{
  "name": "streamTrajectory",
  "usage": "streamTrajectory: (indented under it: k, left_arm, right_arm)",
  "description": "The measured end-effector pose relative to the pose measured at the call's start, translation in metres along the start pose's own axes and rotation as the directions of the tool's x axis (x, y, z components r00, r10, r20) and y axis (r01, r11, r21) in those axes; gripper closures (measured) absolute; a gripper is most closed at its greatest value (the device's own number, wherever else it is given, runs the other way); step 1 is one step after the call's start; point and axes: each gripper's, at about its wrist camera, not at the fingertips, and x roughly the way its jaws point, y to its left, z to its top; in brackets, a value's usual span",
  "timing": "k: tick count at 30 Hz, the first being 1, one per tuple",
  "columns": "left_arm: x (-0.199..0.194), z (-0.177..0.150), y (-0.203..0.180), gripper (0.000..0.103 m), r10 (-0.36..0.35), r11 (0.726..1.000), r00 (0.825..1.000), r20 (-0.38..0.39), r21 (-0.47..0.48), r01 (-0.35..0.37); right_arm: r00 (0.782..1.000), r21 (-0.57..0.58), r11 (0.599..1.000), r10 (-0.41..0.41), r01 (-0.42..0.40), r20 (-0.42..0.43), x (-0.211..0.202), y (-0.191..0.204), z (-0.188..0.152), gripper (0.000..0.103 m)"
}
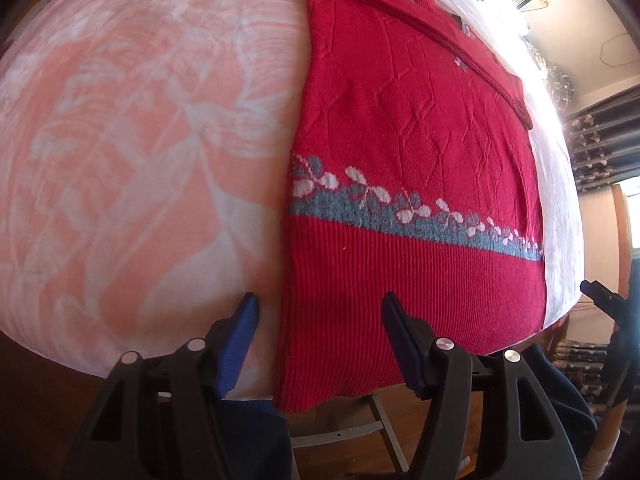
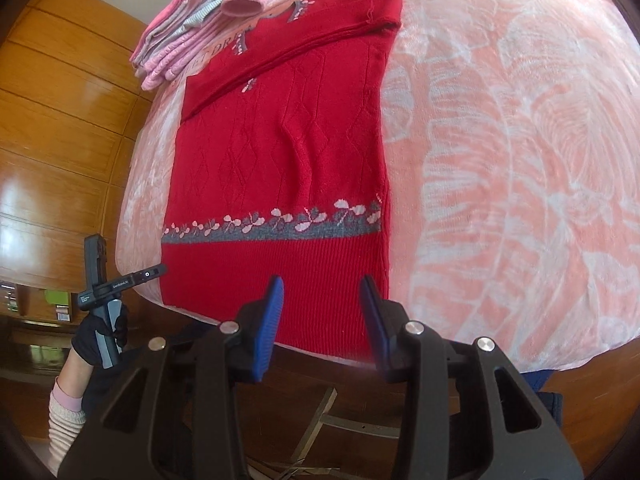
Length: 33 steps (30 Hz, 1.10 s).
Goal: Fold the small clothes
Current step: 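Grasp the sweater hem with both tools and lift it toward the collar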
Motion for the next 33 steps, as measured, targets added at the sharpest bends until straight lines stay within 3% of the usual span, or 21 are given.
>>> streamTrajectory:
  k: [2,6,8,12,13,16,20,28,32,33]
  left_arm:
    - [0.001,-0.003,0.0,0.034,-0.033,0.999,0.999,0.001,0.01,0.033]
    - [0.0,-0.009,0.009,0.036,-0.127,0.992,0.992,-0.007,-0.03,0.126]
    - [0.0,-0.012,0.012,0.046,-0.143,0.989,0.99,-0.013,-0.038,0.142]
    - [0.006,-0.016,0.015,0.08,-0.186,0.98,0.982,-0.028,-0.078,0.183]
    - [0.006,-0.017,0.015,0.083,-0.186,0.98,0.982,-0.03,-0.078,0.184]
    - [0.007,-0.017,0.012,0.083,-0.19,0.98,0.981,-0.032,-0.071,0.187]
    - [0.008,-0.018,0.008,0.083,-0.195,0.979,0.98,-0.042,-0.062,0.192]
    - [0.011,-0.017,0.005,0.072,-0.184,0.982,0.982,-0.053,-0.049,0.181]
    - [0.01,-0.018,0.002,0.075,-0.162,0.987,0.986,-0.05,-0.029,0.161]
    - [0.01,-0.018,0.004,0.077,-0.162,0.986,0.986,-0.049,-0.037,0.16]
  right_arm:
    - [1.0,-0.001,1.0,-0.012,0.012,0.004,0.002,-0.002,-0.006,0.063]
    - [1.0,-0.02,1.0,-0.021,0.02,-0.007,0.009,-0.003,-0.016,0.062]
    - [1.0,-0.034,0.999,-0.027,0.026,-0.013,0.013,-0.003,-0.019,0.062]
    - [0.998,-0.051,0.997,-0.055,0.054,-0.014,0.019,-0.006,-0.018,0.06]
    - [0.998,-0.047,0.997,-0.057,0.056,-0.019,0.021,-0.008,-0.017,0.059]
    - [0.996,-0.036,0.996,-0.084,0.083,-0.041,0.031,-0.018,-0.015,0.058]
    - [0.993,0.022,0.999,-0.038,0.04,-0.108,0.047,-0.036,-0.019,0.058]
    - [0.985,-0.028,0.997,-0.076,0.072,-0.156,0.065,-0.031,-0.027,0.059]
    - [0.982,-0.073,0.993,-0.108,0.097,-0.157,0.07,-0.025,-0.029,0.074]
    - [0.982,-0.074,0.994,-0.093,0.082,-0.162,0.071,-0.024,-0.03,0.086]
